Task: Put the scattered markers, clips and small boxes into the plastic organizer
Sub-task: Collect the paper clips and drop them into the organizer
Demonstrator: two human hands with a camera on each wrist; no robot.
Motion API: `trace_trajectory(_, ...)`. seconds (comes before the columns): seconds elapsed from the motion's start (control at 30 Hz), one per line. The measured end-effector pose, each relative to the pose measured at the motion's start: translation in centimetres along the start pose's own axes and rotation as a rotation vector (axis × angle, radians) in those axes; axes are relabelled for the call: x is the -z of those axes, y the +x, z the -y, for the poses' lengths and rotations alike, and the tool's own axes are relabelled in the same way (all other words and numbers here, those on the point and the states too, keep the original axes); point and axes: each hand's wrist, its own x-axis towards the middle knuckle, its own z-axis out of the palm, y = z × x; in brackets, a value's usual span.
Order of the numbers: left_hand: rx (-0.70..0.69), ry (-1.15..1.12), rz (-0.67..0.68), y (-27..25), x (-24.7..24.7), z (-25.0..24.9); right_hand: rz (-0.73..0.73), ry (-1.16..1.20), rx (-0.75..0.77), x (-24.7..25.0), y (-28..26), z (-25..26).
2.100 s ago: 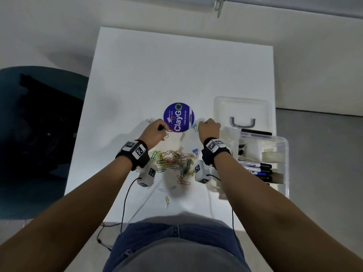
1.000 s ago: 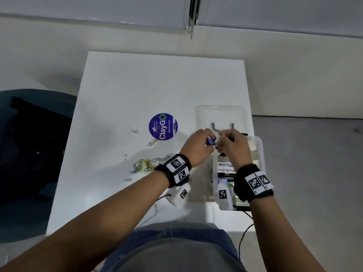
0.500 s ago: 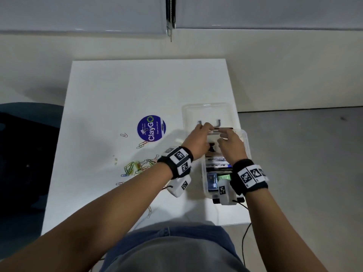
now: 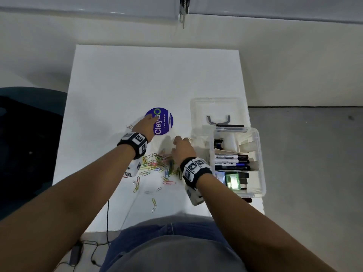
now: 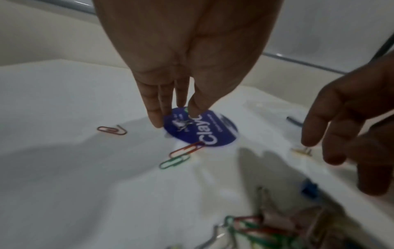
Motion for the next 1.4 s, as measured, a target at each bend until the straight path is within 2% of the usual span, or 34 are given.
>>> trace_trajectory(0.1, -0.053, 0.108, 0.007, -0.1, -0.9, 1.1, 0.063, -0.109, -0.048, -1.8, 1.2, -0.7)
trace_trajectory(0.27, -0.106, 0.146, -0.118, -1.5, -2.4, 2.4, 0.065, -0.113, -0.090, -3.0, 2.6, -1.2)
trace_trajectory(0.37, -0.066, 0.088, -0.120, -1.8, -3.0, 3.3, 0.062, -0.013, -0.174, -2.7, 3.3, -1.3)
trace_trajectory(0.47, -0.034, -0.064, -0.124, -1.7, -3.1, 3.9, -0.018, 0.094, -0.216, -2.6, 3.7, -1.7)
trace_trajectory(0.63, -0.044, -0.223, -0.284, -2.7, -2.8, 3.7, -0.101, 0.440, -0.277, -4.0, 3.8, -2.8)
trace_trajectory(0.7, -0.067, -0.261, -0.274, -3.8, -2.6, 2.7, -0.077, 0.499, -0.251, -4.1, 3.3, -2.6)
trace_trajectory(0.8, -0.084, -0.290, -0.176, -5.4, -3.2, 1.1, 0.009, 0.387, -0.099, -3.5, 2.0, -1.5)
trace_trajectory(0.9, -0.067, -0.275, -0.089, -6.4, -4.4, 0.0, 0.124, 0.079, 0.107, -4.2, 1.5, -1.5)
trace_trajectory(0.97, -0.038, -0.232, -0.041, -6.6, -5.3, -0.4, 0.170, -0.110, 0.170, -4.9, 1.3, -1.8)
trace_trajectory(1.2, -0.021, -0.145, 0.025, -6.4, -6.3, -0.7, 0.183, -0.255, 0.163, -4.7, 0.7, -2.7)
trace_trajectory(1.4, 0.092, -0.361, -0.044, -7.2, -5.3, 0.2, 0.129, -0.272, 0.180, -5.2, 1.0, -3.3)
